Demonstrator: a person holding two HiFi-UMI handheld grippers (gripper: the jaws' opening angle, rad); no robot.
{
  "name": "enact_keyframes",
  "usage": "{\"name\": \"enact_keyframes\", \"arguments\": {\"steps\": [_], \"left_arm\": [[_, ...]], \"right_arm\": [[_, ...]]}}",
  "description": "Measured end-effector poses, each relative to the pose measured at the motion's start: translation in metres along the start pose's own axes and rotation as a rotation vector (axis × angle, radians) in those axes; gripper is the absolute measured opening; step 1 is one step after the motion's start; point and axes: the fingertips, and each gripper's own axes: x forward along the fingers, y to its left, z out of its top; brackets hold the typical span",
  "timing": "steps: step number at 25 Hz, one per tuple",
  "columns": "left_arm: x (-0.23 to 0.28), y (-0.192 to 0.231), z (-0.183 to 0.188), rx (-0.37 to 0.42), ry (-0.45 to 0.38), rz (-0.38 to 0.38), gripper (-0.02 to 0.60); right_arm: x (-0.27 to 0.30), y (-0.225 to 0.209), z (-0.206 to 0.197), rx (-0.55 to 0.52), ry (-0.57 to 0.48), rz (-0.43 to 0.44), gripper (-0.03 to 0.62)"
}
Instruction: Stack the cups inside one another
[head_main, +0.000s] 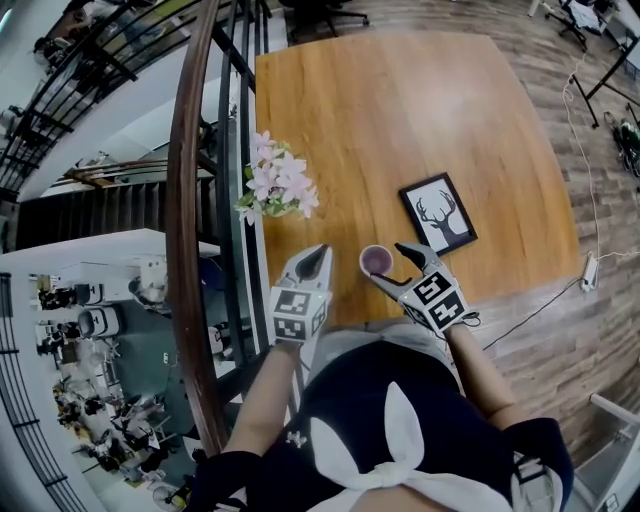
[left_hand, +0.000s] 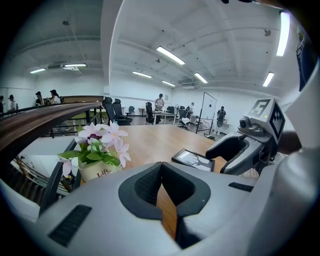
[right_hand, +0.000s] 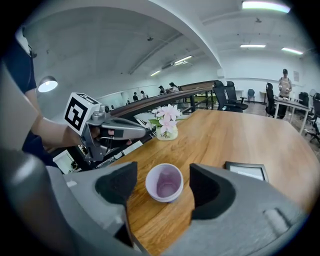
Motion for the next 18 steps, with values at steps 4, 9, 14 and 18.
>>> {"name": "enact_keyframes", "arguments": {"steps": [4,9,14,18], "left_arm": [[0.001,0.001,0.003,0.000,-0.002,-0.015,0.017],[0.001,0.001,0.006,0.009,-0.003,-0.042,0.018],[-0.004,-0.001,0.012,0.007,-0.008,-0.072,0.018],[-0.007,-0.003,0.020,0.006,-0.018,-0.101,0.017]], "right_arm": [[-0.003,-0.002,0.006,0.029,-0.018,-0.011,0.324],[-0.008,0.000,0.022,0.037,-0.065,-0.036,0.252],[-0.020,0.006,0.044,0.012,-0.132,-0.067,0.019],[-0.027,0.012,0.051,-0.015,-0.148,-0.089,-0.002]]}}
